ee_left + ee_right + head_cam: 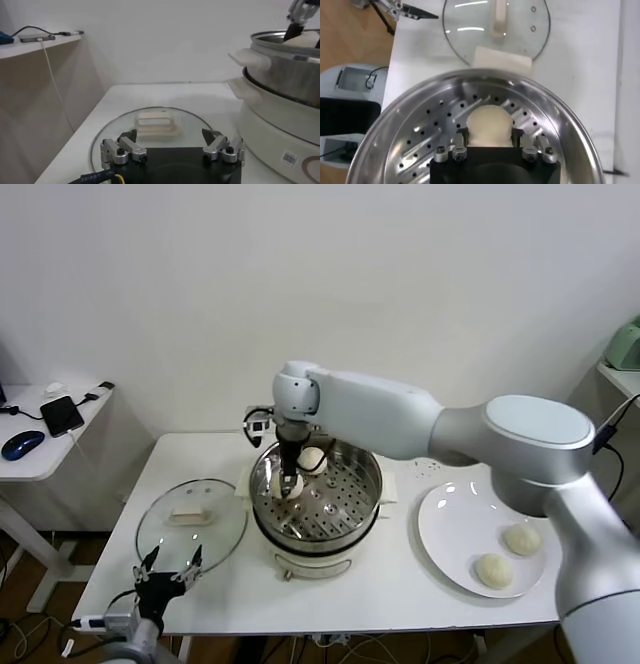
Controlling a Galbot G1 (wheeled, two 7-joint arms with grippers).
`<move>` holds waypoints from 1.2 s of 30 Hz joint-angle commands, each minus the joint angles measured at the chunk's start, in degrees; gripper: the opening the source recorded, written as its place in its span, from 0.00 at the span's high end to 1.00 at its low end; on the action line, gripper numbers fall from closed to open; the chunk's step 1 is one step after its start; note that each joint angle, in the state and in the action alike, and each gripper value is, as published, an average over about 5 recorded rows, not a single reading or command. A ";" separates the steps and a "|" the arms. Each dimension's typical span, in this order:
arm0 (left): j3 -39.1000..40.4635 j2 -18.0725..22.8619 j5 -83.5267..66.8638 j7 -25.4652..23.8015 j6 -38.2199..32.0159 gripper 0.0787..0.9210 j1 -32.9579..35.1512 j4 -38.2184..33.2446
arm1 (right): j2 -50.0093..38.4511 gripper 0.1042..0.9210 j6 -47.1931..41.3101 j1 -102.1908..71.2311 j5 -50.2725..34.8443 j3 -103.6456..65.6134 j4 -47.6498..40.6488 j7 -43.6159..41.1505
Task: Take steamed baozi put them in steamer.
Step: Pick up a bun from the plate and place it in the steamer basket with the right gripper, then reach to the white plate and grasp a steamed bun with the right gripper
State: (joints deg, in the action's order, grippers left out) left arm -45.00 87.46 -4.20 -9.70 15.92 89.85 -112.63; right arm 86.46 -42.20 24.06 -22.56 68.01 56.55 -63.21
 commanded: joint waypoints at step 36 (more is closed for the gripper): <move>-0.05 1.24 -4.73 -0.99 0.49 0.12 2.12 -2.16 | -65.76 0.12 24.30 -5.10 21.23 -15.48 38.80 -19.29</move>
State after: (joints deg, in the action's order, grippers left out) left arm -44.90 88.81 -7.05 -10.21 16.29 91.53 -114.50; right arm 45.03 -41.62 27.61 -13.61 59.49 86.01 -72.78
